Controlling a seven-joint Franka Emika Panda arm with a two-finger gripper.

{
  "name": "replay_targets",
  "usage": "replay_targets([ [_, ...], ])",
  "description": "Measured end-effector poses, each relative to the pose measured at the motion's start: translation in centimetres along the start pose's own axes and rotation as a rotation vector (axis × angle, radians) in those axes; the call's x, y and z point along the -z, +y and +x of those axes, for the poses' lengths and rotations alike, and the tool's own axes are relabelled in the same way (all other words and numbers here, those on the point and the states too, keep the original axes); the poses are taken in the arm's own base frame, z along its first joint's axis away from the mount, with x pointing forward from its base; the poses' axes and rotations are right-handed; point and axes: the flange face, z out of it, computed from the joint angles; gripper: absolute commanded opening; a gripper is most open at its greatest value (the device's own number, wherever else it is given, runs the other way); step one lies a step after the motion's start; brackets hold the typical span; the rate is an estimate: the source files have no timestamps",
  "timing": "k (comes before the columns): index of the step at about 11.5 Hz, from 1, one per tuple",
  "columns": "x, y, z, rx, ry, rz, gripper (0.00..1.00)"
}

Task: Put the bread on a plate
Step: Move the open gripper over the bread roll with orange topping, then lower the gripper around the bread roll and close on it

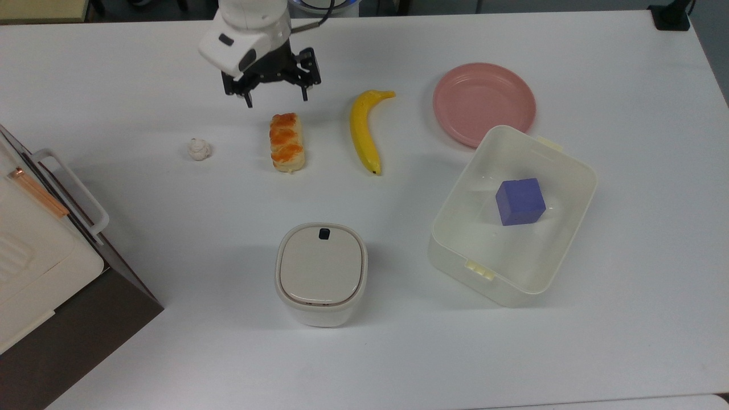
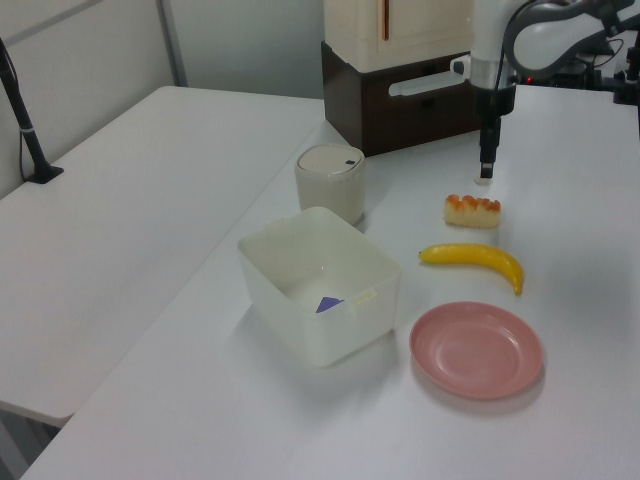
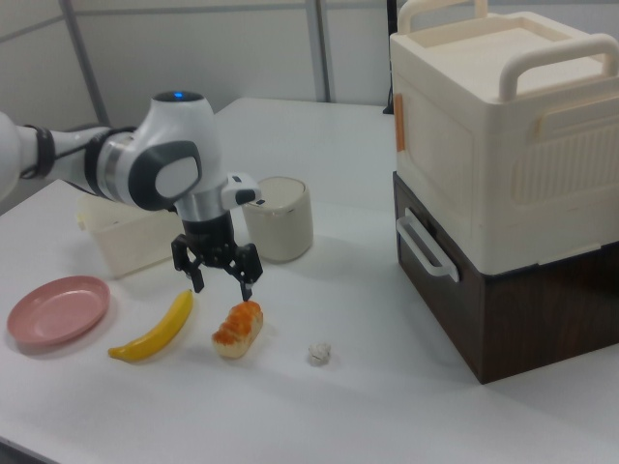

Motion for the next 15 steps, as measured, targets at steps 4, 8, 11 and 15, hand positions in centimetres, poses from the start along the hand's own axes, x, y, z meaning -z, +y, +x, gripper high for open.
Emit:
replay_targets([
  [4,-4.2,1.1,0.8,-0.016,-0.036,0.011,1.00],
  [8,-8.0,1.2,1.1,-0.016,-0.093,0.028,1.00],
  [11,-10.9,1.3,1.7,-0.015,-0.099,0.030,0.89],
  [15,-11.3,1.4,1.9,-0.015,-0.095,0.029,0.67],
])
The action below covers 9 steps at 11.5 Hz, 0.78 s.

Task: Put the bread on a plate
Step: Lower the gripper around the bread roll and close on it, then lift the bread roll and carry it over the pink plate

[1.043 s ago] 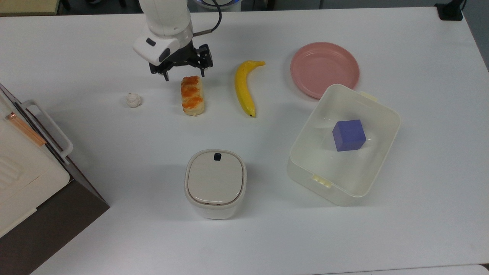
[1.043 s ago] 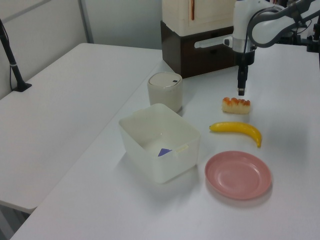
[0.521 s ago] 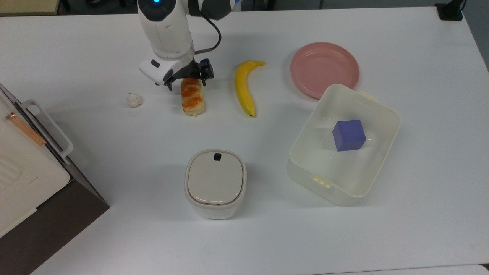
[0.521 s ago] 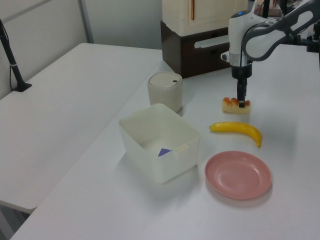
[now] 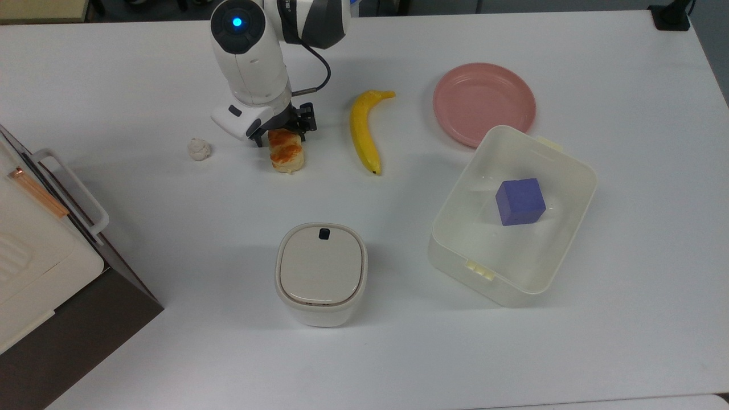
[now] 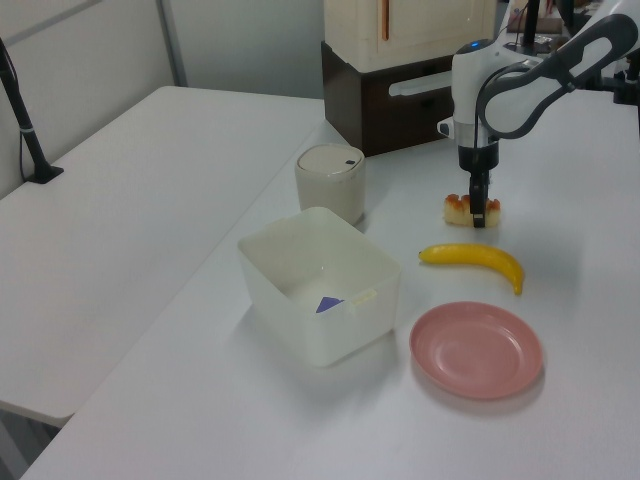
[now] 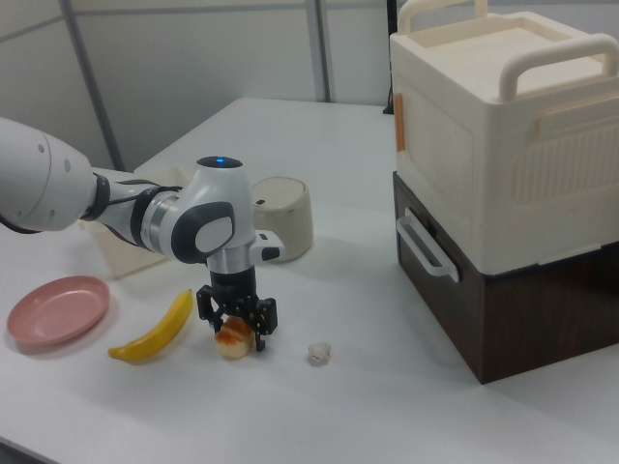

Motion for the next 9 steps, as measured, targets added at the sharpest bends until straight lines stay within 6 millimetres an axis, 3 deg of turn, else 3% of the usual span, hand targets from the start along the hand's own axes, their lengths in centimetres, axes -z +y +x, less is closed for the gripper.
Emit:
replay_targets([
  [4,0.5,0.0,0.0,0.000,0.009,-0.002,0.46],
  [9,1.3,0.0,0.0,0.000,0.023,-0.006,0.46],
])
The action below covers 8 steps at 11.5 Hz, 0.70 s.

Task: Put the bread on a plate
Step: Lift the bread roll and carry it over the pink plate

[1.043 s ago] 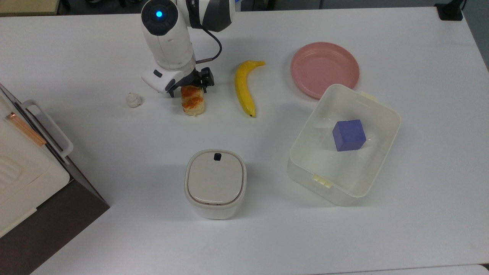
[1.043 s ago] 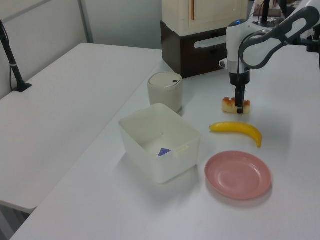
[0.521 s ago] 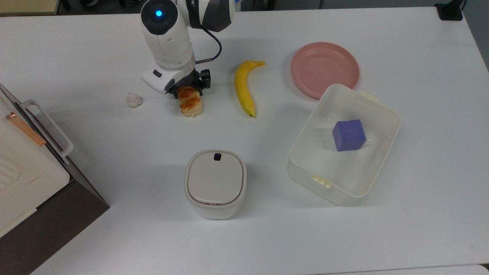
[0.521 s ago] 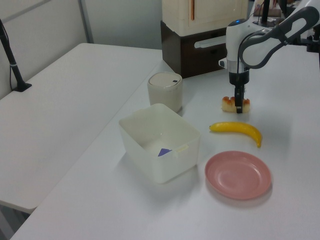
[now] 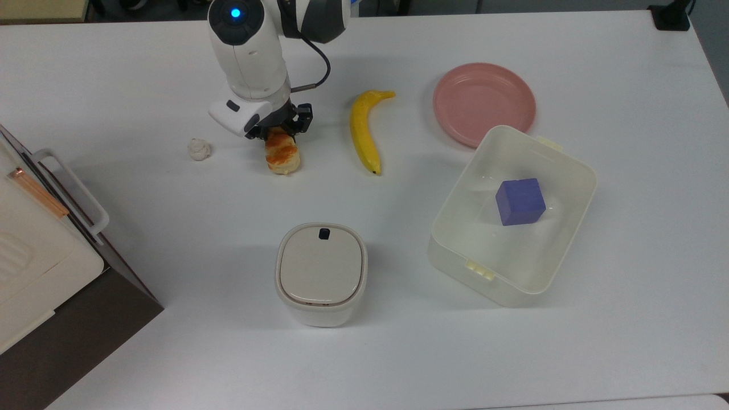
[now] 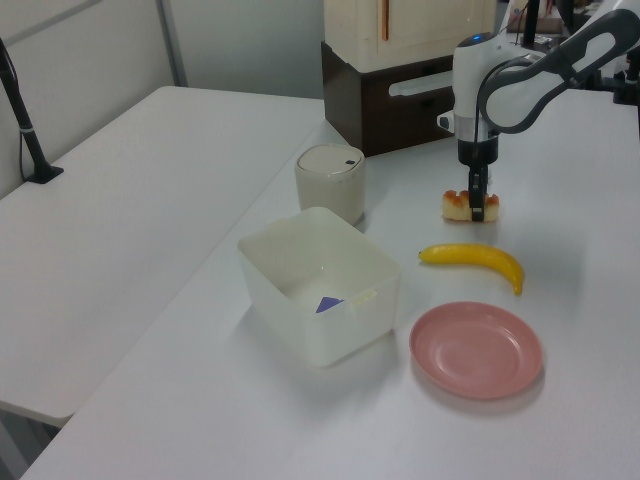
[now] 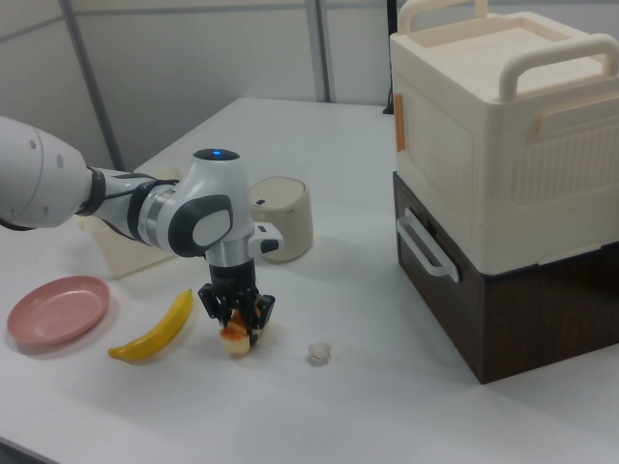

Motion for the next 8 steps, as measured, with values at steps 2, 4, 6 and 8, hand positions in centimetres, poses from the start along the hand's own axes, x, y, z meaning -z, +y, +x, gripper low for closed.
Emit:
replay_targets([
  [2,1.1,-0.2,0.0,0.003,0.017,-0.005,0.46],
  [4,2.7,-0.8,0.3,0.015,0.046,-0.013,0.46],
  [6,5.1,-3.8,1.1,0.068,0.069,-0.022,0.46],
  [8,7.8,-7.2,1.4,0.114,0.051,-0.008,0.46],
])
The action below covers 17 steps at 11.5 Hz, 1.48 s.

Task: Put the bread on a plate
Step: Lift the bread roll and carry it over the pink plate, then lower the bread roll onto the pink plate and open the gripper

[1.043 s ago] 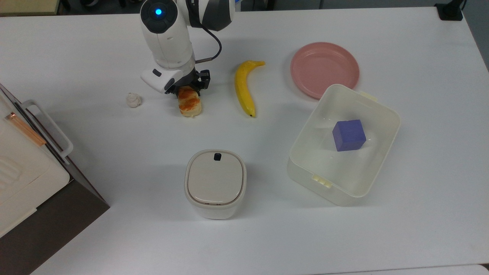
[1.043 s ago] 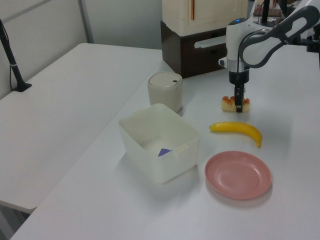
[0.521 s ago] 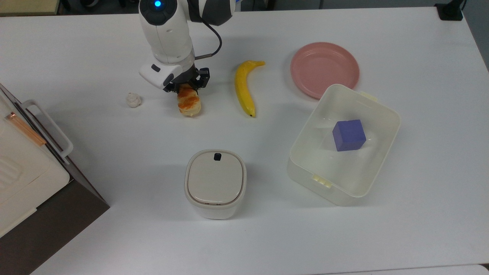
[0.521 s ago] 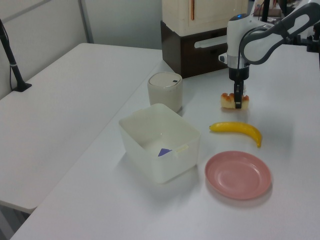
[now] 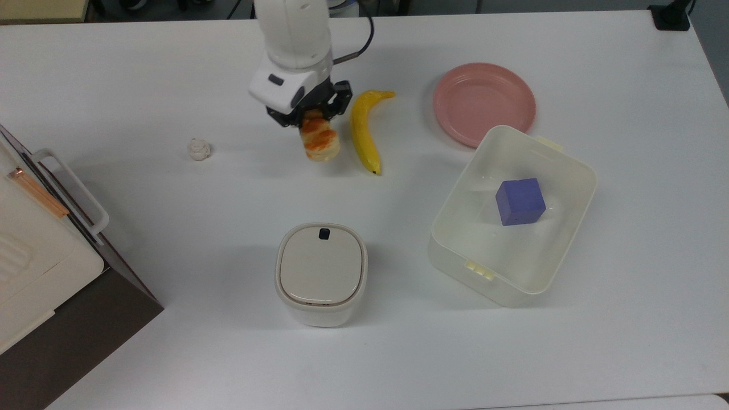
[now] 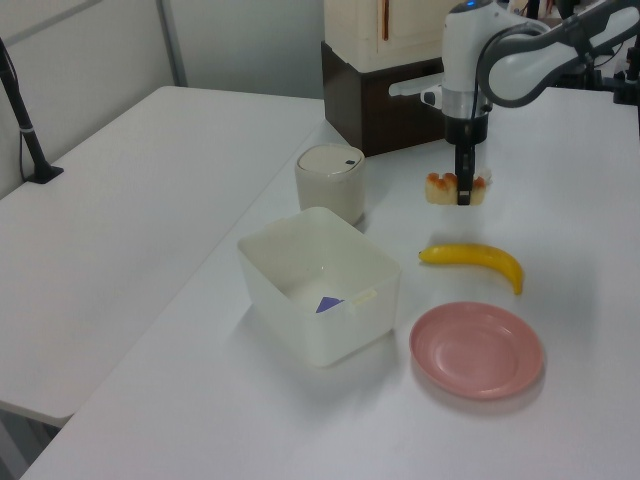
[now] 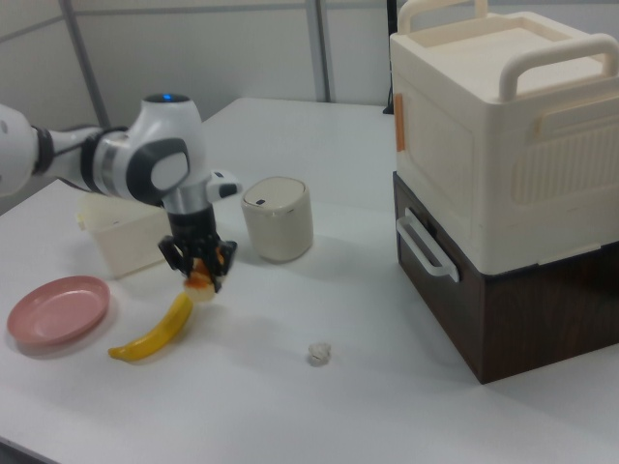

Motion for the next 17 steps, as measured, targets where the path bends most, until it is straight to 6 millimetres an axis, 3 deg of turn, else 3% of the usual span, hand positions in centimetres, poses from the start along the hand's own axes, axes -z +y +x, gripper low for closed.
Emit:
replay_targets([
  [2,2.3,-2.1,0.5,0.026,-0.007,0.021,0.46],
  [5,3.0,-7.4,1.5,0.107,-0.016,0.030,0.46],
  [11,2.0,-19.8,1.0,0.293,-0.083,0.059,0.47],
  [14,0.9,-23.5,0.3,0.357,-0.114,0.060,0.47],
  [17,-1.4,-27.8,-0.3,0.411,-0.159,0.056,0.47],
])
